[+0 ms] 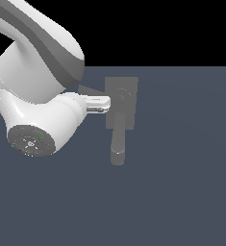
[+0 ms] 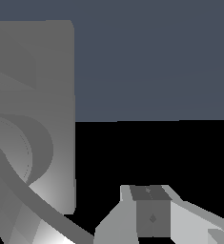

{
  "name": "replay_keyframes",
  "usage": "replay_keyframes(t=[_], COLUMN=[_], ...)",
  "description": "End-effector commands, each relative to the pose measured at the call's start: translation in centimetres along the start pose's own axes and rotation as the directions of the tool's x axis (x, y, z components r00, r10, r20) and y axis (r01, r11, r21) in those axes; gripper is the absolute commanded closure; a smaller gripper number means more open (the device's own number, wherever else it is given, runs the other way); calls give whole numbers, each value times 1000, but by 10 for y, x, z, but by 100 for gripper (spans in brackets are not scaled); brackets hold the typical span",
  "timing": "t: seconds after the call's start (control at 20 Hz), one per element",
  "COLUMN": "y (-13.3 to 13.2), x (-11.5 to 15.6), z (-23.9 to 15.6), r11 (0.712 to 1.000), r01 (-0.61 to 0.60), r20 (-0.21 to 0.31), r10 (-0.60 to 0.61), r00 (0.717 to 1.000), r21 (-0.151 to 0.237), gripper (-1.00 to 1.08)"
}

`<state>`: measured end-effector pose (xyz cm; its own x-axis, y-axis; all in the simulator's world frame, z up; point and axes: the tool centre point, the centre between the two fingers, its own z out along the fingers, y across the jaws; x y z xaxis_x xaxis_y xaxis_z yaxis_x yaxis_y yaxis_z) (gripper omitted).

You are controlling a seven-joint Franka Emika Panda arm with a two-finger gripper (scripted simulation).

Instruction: Turn on the faucet by rotating a designated handle.

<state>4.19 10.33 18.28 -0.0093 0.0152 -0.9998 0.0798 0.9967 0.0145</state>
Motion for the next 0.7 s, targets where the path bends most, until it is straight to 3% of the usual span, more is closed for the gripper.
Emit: replay_keyframes(t=[0.0,0.65], y=[-4,-19], x=[-11,-61], z=[0,0], r11=[1000,1000], r01=[-2,-3], r20=[4,10], r10=[2,3], r00=[1000,1000], r21=[1,1], gripper=[108,108])
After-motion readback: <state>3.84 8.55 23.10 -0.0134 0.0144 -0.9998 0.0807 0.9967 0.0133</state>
